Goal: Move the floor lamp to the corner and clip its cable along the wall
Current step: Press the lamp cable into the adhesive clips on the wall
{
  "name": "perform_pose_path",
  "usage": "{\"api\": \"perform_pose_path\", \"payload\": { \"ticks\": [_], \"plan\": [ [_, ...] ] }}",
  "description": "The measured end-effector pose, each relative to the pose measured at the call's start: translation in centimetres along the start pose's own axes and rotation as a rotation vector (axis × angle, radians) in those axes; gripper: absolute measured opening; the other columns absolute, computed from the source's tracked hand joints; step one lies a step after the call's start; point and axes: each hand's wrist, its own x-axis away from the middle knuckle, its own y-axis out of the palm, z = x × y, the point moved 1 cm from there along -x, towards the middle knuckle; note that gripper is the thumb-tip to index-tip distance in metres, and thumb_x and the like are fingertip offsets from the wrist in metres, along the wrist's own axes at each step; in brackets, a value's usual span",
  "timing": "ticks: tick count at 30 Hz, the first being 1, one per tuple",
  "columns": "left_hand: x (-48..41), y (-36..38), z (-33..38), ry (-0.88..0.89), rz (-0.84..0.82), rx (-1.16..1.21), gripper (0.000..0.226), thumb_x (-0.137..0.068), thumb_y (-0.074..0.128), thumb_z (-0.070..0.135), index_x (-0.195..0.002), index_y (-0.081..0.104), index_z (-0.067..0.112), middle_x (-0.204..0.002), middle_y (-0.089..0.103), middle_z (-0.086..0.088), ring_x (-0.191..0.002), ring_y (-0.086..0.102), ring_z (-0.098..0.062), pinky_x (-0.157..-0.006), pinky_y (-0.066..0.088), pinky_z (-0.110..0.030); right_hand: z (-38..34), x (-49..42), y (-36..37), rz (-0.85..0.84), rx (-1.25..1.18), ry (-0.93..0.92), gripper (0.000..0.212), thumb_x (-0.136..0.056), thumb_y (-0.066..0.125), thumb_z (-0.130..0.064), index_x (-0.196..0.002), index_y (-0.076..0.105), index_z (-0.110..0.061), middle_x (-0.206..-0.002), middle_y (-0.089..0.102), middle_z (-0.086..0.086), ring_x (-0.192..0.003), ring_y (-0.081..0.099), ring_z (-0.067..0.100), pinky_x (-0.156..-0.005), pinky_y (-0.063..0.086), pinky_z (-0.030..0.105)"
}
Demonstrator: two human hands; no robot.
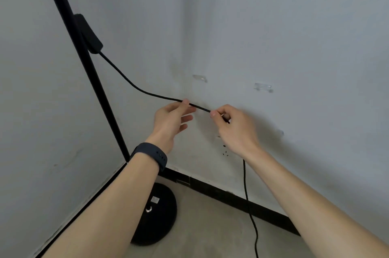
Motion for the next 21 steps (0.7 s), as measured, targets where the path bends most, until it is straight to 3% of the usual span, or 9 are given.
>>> {"api": "perform_pose_path", "payload": {
  "ticks": [6, 10, 14, 21],
  "plan": [
    [-2.6, 0.0, 3.3, 0.027, 0.075, 0.05, 0.015, -0.094, 0.067, 0.034, -0.097, 0.071, 0.019, -0.095, 0.079, 0.007, -0.087, 0.07, -0.011, -0.077, 0.052, -0.028, -3.4, -3.2, -1.9, 0.03, 0.11, -0.106, 0.011, -0.096, 0.056, -0.031, -0.099, 0.064, -0.024, -0.071, 0.064, -0.014, -0.073, 0.062, 0.009, -0.066, 0.048, 0.029],
    [-3.6, 1.1, 4.2, 0.036, 0.113, 0.017, 0.019, -0.093, 0.067, 0.038, -0.092, 0.073, 0.02, -0.092, 0.078, 0.009, -0.08, 0.07, -0.012, -0.071, 0.051, -0.028, -5.0, -4.8, -2.5, 0.116, 0.257, -0.197, 0.01, -0.095, 0.054, -0.027, -0.099, 0.062, -0.022, -0.084, 0.073, -0.005, -0.075, 0.062, 0.02, -0.068, 0.048, 0.033],
    [-4.3, 1.9, 4.5, 0.012, 0.14, 0.038, 0.022, -0.091, 0.068, 0.041, -0.091, 0.073, 0.02, -0.09, 0.078, 0.007, -0.076, 0.07, -0.013, -0.068, 0.052, -0.028, -5.9, -5.7, -2.8, 0.162, 0.351, -0.23, 0.012, -0.096, 0.054, -0.028, -0.1, 0.063, -0.021, -0.097, 0.074, 0.001, -0.089, 0.066, 0.028, -0.076, 0.052, 0.038],
    [-4.3, 2.3, 4.8, 0.057, 0.155, 0.08, 0.025, -0.091, 0.07, 0.039, -0.098, 0.074, 0.015, -0.087, 0.078, 0.007, -0.069, 0.069, -0.011, -0.066, 0.051, -0.025, -5.5, -5.8, -4.0, 0.207, 0.286, -0.207, 0.01, -0.096, 0.058, -0.028, -0.095, 0.063, -0.02, -0.082, 0.072, -0.006, -0.079, 0.065, 0.023, -0.069, 0.053, 0.039]
  ]
}}
